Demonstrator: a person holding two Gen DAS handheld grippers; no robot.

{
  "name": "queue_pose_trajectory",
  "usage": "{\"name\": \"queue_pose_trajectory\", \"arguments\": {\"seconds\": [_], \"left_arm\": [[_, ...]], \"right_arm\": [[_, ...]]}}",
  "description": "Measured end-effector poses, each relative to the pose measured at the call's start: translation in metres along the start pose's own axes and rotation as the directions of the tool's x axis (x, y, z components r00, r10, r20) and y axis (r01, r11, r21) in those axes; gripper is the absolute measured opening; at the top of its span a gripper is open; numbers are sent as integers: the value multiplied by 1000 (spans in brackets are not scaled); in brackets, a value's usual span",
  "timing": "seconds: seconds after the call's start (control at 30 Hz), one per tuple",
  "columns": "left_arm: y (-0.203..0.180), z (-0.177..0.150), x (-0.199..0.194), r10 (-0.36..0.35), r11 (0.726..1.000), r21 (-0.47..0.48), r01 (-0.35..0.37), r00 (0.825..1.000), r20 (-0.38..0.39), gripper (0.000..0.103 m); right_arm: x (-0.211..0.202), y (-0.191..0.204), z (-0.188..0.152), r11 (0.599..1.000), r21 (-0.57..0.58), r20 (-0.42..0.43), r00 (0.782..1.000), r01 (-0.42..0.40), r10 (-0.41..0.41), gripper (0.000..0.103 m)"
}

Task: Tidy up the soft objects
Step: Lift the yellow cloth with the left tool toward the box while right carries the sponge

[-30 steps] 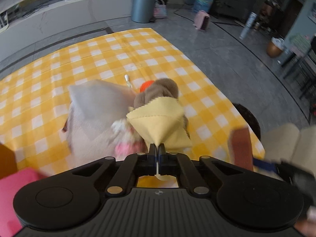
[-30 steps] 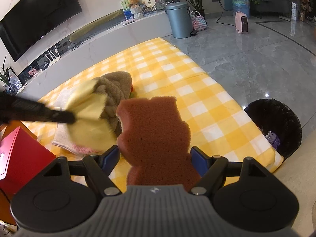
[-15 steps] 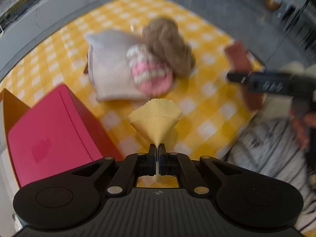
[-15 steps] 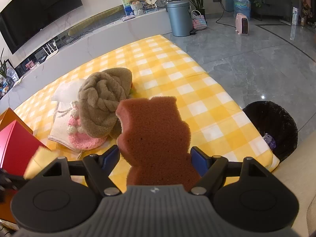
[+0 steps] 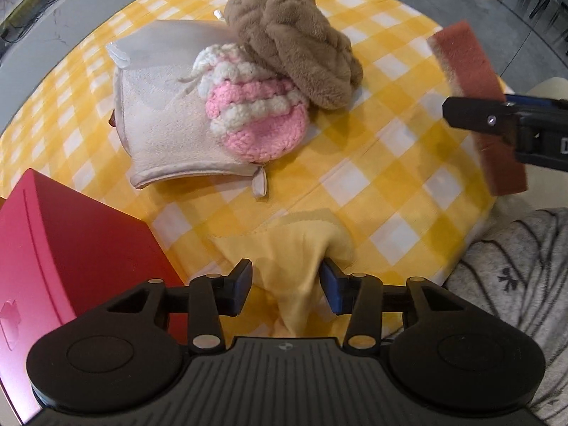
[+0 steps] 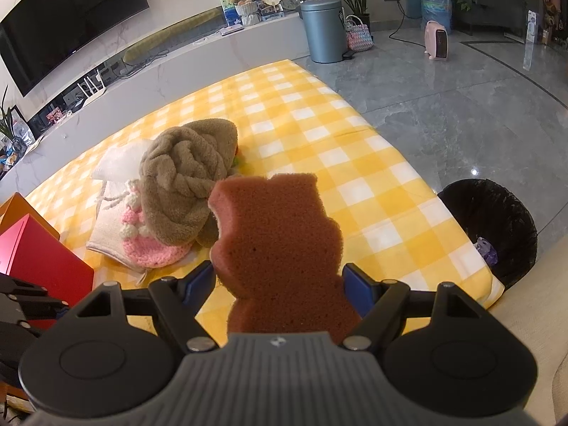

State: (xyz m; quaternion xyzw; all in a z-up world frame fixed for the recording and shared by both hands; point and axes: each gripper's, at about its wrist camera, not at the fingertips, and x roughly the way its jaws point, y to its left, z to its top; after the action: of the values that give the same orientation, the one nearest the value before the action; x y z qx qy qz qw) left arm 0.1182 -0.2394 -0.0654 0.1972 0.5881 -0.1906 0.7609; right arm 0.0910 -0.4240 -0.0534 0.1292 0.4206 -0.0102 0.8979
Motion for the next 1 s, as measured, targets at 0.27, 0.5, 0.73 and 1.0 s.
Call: {"name": "queue_pose_trajectory", "arguments": {"seconds": [0.27, 0.5, 0.73, 1.0], "left_arm": [[1, 4, 12, 18, 999, -38, -19, 1000, -22, 48], [12, 14, 12, -7, 994, -112, 5, 1000, -17, 3], [43, 32, -42, -9, 979, -200, 38, 990, 144, 3], [90, 16, -119, 16, 946, -309, 94, 942, 335, 3]], "right_arm": [[-1, 1, 0, 1000, -11, -1, 1000, -2, 2, 77], [-2, 6, 0, 999, -38, 12, 1000, -25, 26, 77], [-7, 8, 0, 998, -48, 30, 998, -46, 47, 77], [-25, 27, 3, 989, -89, 93, 988, -118, 126, 77]]}}
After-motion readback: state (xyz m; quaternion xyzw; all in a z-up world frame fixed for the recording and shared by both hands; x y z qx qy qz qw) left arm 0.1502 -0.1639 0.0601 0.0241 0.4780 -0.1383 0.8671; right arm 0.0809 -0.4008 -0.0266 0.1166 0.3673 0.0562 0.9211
